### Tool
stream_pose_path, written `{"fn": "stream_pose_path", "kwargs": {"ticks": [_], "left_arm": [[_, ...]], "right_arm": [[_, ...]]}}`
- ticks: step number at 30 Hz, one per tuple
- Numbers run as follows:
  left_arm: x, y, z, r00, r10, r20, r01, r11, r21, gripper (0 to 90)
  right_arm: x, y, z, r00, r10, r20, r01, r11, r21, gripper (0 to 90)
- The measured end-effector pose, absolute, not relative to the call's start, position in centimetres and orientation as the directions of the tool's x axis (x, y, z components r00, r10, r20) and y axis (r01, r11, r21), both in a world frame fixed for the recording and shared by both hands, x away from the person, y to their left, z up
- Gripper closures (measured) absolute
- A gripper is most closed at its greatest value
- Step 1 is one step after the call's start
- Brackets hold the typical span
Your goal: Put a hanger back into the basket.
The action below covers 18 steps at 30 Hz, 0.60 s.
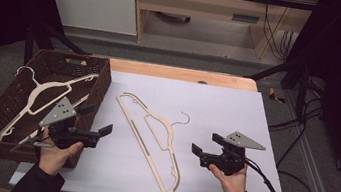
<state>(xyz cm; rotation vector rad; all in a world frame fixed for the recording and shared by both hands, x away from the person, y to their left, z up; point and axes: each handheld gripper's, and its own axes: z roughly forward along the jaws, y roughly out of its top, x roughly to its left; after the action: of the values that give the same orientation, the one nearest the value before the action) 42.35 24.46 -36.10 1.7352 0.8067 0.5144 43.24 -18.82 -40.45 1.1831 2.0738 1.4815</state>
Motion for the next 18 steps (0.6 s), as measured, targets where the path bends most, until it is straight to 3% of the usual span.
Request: {"fn": "stream_pose_path", "kwargs": {"ticks": [12, 18], "left_arm": [[42.6, 22.8, -38.3, 0.689, 0.723, -0.052, 0.308, -0.227, 0.924, 7.9], [42.5, 22.7, -38.3, 0.695, 0.717, -0.055, 0.308, -0.228, 0.923, 7.9]], "right_arm": [[44.0, -15.6, -42.5, -0.608, 0.777, 0.167, 0.492, 0.204, 0.846, 26.5], [44.5, -14.0, -44.0, -0.609, 0.775, 0.167, 0.539, 0.251, 0.804, 37.3]]}}
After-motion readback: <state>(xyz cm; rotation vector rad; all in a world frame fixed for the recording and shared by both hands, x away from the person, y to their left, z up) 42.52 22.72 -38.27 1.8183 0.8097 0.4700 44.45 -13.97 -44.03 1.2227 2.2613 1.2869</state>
